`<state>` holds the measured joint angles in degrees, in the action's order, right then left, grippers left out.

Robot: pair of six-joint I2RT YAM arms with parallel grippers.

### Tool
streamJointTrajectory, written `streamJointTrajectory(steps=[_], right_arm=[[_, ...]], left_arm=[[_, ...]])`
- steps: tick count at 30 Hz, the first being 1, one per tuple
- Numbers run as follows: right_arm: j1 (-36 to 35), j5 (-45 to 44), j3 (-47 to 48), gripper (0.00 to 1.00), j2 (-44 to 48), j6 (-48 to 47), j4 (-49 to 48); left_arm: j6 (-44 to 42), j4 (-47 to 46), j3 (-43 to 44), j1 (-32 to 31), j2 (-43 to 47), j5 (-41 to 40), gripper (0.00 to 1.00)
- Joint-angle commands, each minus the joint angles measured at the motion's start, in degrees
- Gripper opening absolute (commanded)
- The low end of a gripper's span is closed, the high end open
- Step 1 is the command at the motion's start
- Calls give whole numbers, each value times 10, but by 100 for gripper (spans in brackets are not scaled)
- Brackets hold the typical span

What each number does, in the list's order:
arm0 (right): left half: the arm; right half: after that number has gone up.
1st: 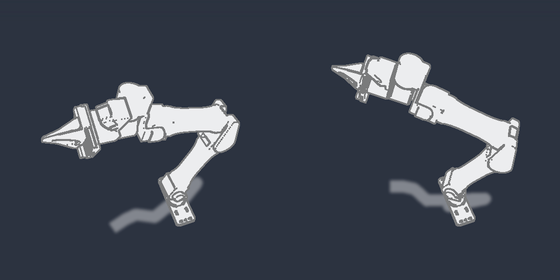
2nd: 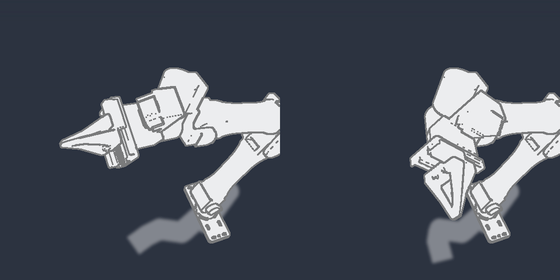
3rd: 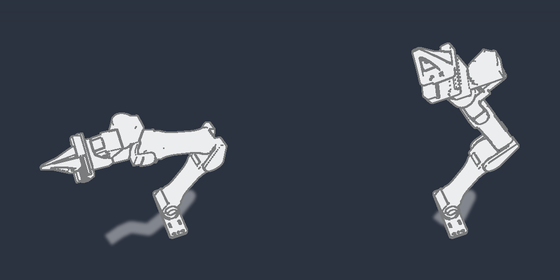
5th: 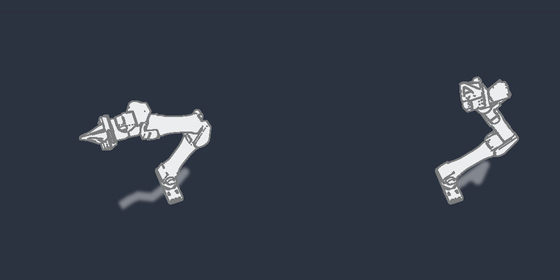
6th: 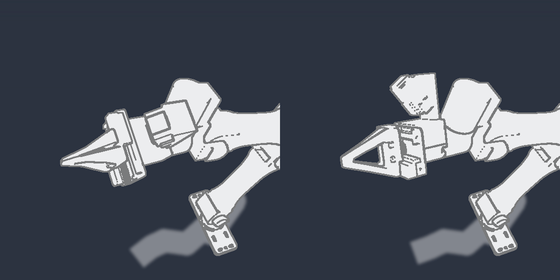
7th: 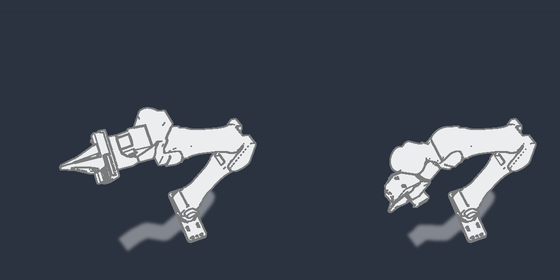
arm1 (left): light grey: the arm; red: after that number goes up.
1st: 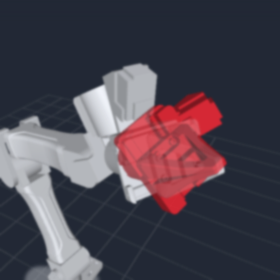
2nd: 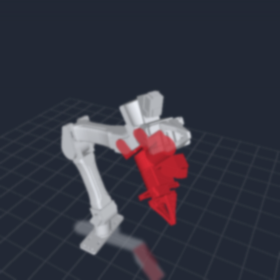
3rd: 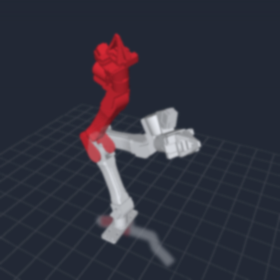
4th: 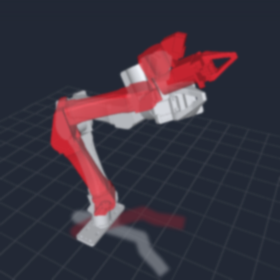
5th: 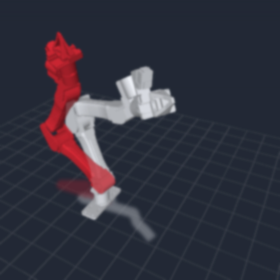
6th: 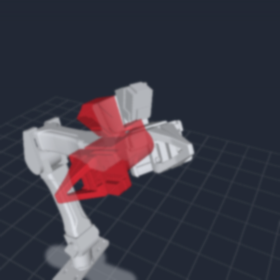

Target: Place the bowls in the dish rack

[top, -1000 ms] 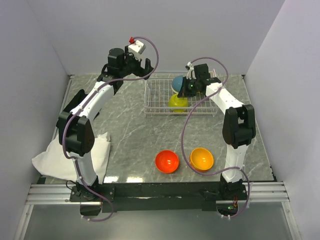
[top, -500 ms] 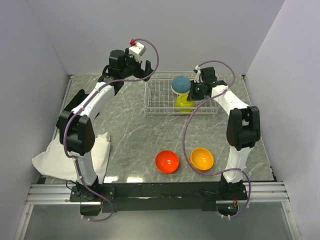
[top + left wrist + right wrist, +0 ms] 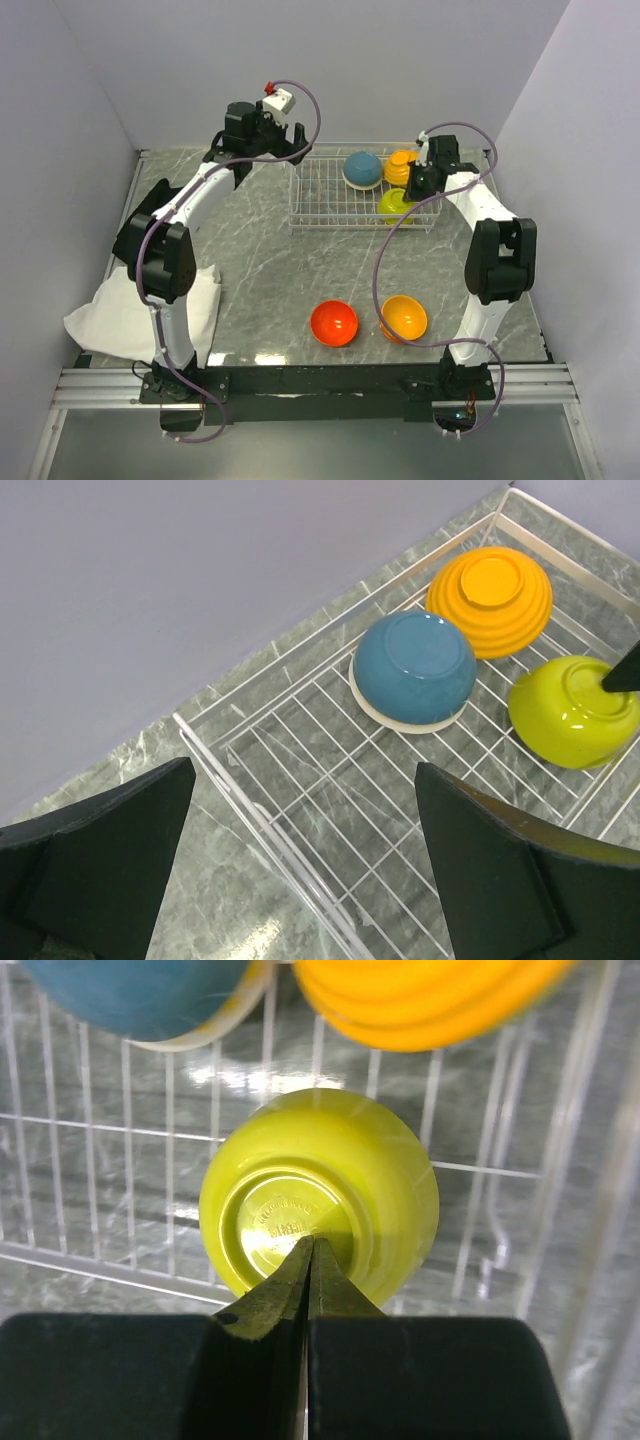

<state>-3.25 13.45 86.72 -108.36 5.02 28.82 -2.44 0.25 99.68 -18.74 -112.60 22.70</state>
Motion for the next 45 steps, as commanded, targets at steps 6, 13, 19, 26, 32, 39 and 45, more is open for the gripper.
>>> streamJointTrajectory(steps=[6, 13, 19, 26, 32, 39, 45], right_arm=[[19, -19, -20, 0, 35, -40, 33], [-2, 96, -35, 11, 133, -80, -50], [-78, 219, -119, 34, 259, -255, -99], [-221, 244, -193, 38, 332, -479, 95], [-367, 191, -315, 41, 415, -603, 134], [-519, 142, -395, 43, 478, -631, 187], [-552, 111, -437, 43, 490, -619, 150]], left_arm=[[9, -29, 39, -1, -4, 15, 99], [3, -31, 50, 0, 19, 20, 100], [-7, -10, 46, 5, 72, -14, 99], [14, 19, -120, 53, 229, -87, 100], [-19, 64, -285, 95, 415, -78, 99], [11, 69, -406, 150, 541, -56, 99], [17, 73, -421, 177, 576, -44, 99]])
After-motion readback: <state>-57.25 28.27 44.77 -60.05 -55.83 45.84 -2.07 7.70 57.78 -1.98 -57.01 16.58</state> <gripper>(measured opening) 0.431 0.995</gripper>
